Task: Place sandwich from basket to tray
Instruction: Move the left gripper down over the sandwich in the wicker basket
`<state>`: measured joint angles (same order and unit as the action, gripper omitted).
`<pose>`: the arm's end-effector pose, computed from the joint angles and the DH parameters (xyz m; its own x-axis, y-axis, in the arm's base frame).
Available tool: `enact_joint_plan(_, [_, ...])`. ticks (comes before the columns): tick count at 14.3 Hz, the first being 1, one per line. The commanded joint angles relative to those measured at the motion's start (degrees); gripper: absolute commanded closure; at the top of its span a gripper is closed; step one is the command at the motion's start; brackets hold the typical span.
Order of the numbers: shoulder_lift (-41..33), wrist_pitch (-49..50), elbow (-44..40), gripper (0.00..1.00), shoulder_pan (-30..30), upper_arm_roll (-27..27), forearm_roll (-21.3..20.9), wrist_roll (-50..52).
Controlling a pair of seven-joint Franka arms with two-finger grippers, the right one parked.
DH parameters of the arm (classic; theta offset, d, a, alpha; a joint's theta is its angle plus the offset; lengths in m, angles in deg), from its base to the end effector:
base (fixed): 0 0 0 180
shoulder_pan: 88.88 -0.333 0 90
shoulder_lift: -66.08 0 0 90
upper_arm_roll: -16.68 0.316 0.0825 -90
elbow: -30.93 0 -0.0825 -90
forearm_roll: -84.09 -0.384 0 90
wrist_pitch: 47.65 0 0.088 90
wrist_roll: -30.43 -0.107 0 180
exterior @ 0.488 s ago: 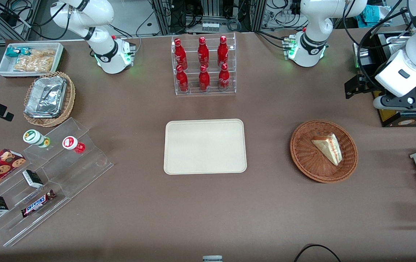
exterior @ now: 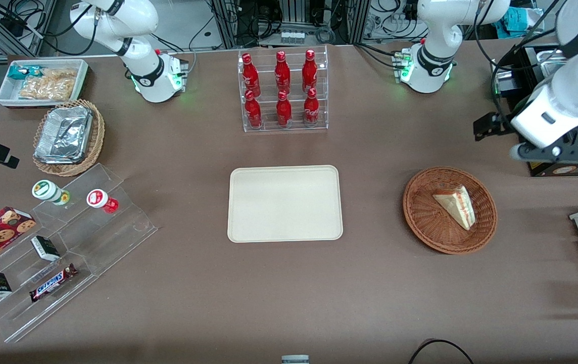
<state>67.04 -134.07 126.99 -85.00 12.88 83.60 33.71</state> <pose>0.5411 -0.0717 0.5612 0.9803 -0.0741 -0.1832 -0.0787 -0.9967 -0.0179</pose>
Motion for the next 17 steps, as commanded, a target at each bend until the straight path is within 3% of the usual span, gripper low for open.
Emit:
enact_joint_plan(1, [-0.60, -9.68, 9.72, 0.00, 0.17, 0.63, -1.09, -0.03])
enact_joint_plan(6, [-2.80, -37.28, 31.26, 0.00, -3.25, 0.63, -1.71, 0.24])
enact_joint_plan(8, [-1.49, -41.44, 33.49, 0.00, -4.75, 0.63, -1.45, 4.07])
enact_joint_plan(12, [1.68, -46.01, 34.28, 0.00, -5.63, 0.63, -1.01, 23.91])
enact_joint_plan(15, [4.66, -56.71, 37.87, 0.00, -5.63, 0.63, -1.09, 39.40])
enact_joint_plan(17, [7.56, -62.44, 39.73, 0.00, -5.63, 0.54, -1.09, 42.24])
